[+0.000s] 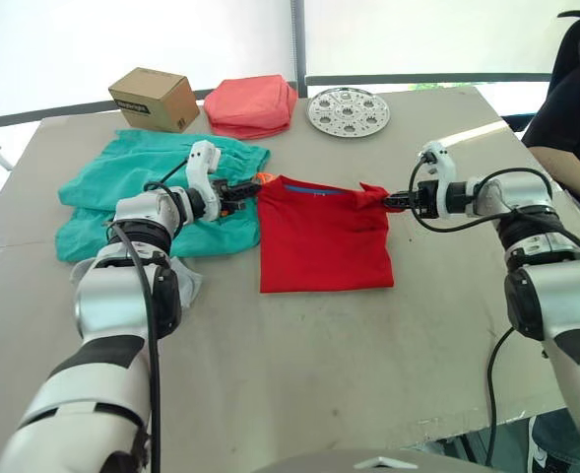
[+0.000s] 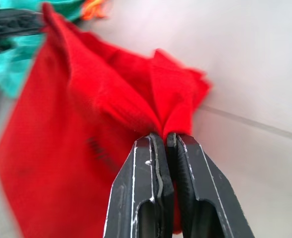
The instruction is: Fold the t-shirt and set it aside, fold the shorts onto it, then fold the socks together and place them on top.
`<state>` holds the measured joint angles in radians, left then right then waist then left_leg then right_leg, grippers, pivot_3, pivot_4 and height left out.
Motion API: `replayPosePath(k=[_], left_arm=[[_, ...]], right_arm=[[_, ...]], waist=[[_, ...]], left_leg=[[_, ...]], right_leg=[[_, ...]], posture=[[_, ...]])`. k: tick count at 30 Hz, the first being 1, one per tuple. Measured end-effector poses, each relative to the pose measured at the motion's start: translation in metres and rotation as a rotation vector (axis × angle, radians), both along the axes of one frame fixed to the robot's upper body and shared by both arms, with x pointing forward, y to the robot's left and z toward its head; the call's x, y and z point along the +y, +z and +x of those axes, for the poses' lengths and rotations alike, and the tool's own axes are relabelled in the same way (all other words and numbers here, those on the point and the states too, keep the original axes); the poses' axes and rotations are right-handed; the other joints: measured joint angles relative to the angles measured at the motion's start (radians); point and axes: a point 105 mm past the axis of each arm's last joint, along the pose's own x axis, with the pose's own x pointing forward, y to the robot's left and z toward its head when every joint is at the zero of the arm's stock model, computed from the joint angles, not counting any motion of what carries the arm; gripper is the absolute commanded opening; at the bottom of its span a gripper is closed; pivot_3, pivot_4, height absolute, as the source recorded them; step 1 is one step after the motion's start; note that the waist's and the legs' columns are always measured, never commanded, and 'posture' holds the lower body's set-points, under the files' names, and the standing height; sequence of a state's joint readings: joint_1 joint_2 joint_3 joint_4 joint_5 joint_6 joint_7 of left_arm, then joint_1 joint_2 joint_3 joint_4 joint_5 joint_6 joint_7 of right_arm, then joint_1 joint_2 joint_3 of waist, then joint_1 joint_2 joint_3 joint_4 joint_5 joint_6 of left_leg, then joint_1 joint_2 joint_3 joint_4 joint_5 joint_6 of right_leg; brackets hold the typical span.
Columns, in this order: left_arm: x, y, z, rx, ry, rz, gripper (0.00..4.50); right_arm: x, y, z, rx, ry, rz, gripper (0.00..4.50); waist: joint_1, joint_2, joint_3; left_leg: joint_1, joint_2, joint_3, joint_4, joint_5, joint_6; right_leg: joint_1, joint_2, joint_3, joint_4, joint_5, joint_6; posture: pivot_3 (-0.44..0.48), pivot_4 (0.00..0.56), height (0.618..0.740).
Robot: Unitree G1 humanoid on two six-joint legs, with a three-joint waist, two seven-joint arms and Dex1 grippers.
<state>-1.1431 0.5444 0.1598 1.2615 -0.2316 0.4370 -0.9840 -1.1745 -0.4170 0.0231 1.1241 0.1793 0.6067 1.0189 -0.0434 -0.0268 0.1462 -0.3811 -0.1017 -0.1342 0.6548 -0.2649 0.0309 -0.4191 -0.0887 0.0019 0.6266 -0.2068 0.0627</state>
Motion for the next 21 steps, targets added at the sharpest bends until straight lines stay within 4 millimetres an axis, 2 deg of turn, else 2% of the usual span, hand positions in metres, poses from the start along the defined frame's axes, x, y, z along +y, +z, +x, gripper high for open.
replayPosePath(k=[1,2,4,8,10,11,13,15,18,21], left_arm=[[0.0,0.003,0.0,-0.013,-0.002,-0.014,1.67],[0.001,0.01,0.001,-0.045,0.006,-0.041,2.0],[0.005,0.02,0.002,-0.098,0.029,-0.088,2.91],[0.005,0.019,-0.011,-0.145,-0.007,-0.127,2.91],[0.005,0.016,-0.021,-0.151,-0.019,-0.144,2.98],[-0.001,0.013,-0.039,-0.163,-0.063,-0.155,2.98],[-0.008,0.012,-0.051,-0.17,-0.097,-0.148,2.98],[-0.026,0.009,-0.072,-0.201,-0.161,-0.136,2.98],[-0.047,0.005,-0.093,-0.249,-0.225,-0.079,2.98],[-0.062,-0.01,-0.114,-0.267,-0.25,-0.056,2.98]], right_arm=[[-0.001,0.0,0.001,-0.005,-0.011,-0.002,1.66],[-0.002,0.002,0.004,-0.023,-0.03,0.005,1.95],[-0.003,0.013,0.006,-0.061,-0.044,0.048,1.97],[-0.01,0.047,0.005,-0.212,-0.038,0.104,1.97],[-0.016,0.048,-0.002,-0.257,-0.036,0.091,2.5],[-0.016,0.04,-0.015,-0.287,-0.019,0.073,2.82],[-0.014,0.029,-0.022,-0.284,-0.026,0.044,3.63],[-0.006,0.015,-0.029,-0.283,-0.058,0.012,4.48],[0.007,0.017,-0.03,-0.299,-0.153,0.028,4.48],[0.017,0.022,-0.032,-0.359,-0.277,0.085,4.48]], waist=[[0.0,0.0,0.0],[0.0,0.0,0.0],[0.0,0.0,0.0],[0.0,0.0,0.0],[0.002,-0.001,-0.002],[0.001,-0.001,-0.002],[0.002,-0.001,-0.002],[0.003,-0.001,-0.002],[0.002,0.0,-0.003],[0.008,0.0,-0.004]], left_leg=[[0.0,0.0,0.0,0.0,0.0,0.0],[0.0,0.0,0.0,0.0,0.0,0.0],[0.0,0.0,0.0,0.0,0.0,0.0],[0.0,0.001,0.0,-0.001,0.0,0.0],[0.0,0.001,-0.002,-0.001,0.0,0.0],[0.0,0.002,-0.002,-0.001,0.0,0.0],[-0.001,0.002,-0.001,0.0,0.0,0.0],[0.001,0.001,0.002,0.0,0.0,0.0],[0.005,0.002,0.004,-0.001,0.0,0.0],[0.012,0.002,0.004,-0.003,0.0,0.0]], right_leg=[[0.0,0.0,0.0,0.0,0.0,0.0],[0.0,-0.001,0.0,0.0,0.0,0.0],[0.0,-0.001,0.001,0.0,0.0,0.0],[0.0,-0.001,0.004,0.001,0.0,0.0],[0.001,0.0,0.004,0.001,0.0,0.0],[0.001,0.0,0.005,0.001,0.0,0.0],[0.001,0.0,0.005,0.001,0.0,0.0],[0.001,0.0,0.009,-0.001,0.001,-0.001],[0.001,0.002,0.014,0.0,0.004,-0.003],[0.006,0.003,0.015,-0.001,0.004,-0.003]], posture=[[0.0,0.15,0.74],[0.0,0.15,0.74],[0.0,0.15,0.74],[0.0,0.15,0.74],[0.0,0.15,0.74],[0.0,0.15,0.74],[0.0,0.15,0.74],[0.0,0.15,0.74],[0.0,0.15,0.74],[0.0,0.15,0.74]])
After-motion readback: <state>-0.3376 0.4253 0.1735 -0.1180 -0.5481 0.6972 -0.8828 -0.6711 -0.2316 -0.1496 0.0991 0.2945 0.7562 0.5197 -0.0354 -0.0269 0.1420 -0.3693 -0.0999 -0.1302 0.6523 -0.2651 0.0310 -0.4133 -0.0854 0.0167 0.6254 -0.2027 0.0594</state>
